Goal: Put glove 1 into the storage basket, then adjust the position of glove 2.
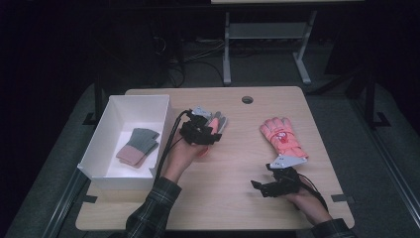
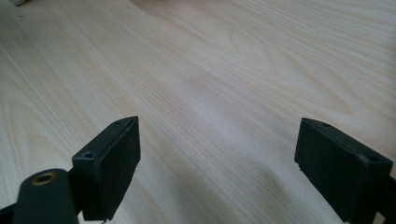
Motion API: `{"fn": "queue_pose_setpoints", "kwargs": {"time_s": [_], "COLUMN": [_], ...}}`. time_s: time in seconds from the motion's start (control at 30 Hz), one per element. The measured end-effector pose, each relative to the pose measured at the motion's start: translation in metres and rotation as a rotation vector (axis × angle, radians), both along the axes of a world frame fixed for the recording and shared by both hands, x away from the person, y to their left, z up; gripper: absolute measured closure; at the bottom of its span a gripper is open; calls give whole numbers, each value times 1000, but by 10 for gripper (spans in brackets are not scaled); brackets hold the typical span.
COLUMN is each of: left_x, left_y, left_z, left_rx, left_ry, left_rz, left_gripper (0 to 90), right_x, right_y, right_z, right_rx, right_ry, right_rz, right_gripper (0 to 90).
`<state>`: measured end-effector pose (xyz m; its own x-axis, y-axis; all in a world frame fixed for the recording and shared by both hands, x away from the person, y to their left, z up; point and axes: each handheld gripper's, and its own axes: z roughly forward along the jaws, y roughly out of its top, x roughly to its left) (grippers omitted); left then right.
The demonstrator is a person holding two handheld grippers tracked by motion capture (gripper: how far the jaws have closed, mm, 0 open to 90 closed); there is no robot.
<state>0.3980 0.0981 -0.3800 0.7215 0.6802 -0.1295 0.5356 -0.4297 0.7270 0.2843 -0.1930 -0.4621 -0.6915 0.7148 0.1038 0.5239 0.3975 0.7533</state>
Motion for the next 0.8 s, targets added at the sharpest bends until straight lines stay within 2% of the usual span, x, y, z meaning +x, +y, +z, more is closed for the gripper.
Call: {"fn": "queue_pose_setpoints", "kwargs": {"time_s": [0.1, 0.2, 0.27, 0.3, 0.33, 0.4, 0.43, 0.6, 0.73, 0.8], "left_x": [8, 16, 23, 25, 27, 31, 33, 42, 48, 51], "left_y": [4, 8, 11, 11, 12, 12, 13, 16, 17, 18], "left_z": [-10, -17, -22, -24, -26, -30, -32, -37, -42, -46], "left_rx": [16, 16, 29, 36, 55, 64, 85, 102, 105, 124], "left_ry": [2, 14, 16, 18, 20, 20, 6, -14, -11, -5], "left_rz": [32, 70, 100, 111, 116, 140, 145, 184, 218, 231], "left_gripper": [629, 765, 871, 895, 896, 896, 896, 896, 896, 896], "right_x": [0, 0, 0, 0, 0, 0, 0, 0, 0, 0], "right_y": [0, 0, 0, 0, 0, 0, 0, 0, 0, 0], "right_z": [0, 0, 0, 0, 0, 0, 0, 0, 1, 0], "right_rx": [0, -2, -2, -2, -2, -3, -2, -2, 2, 1], "right_ry": [0, 0, 0, 0, -1, -1, 1, 0, -3, -2], "right_rz": [-1, -1, -2, -2, -2, -1, -1, 0, 0, 1], "right_gripper": [140, 140, 140, 140, 140, 140, 140, 140, 140, 140]}}
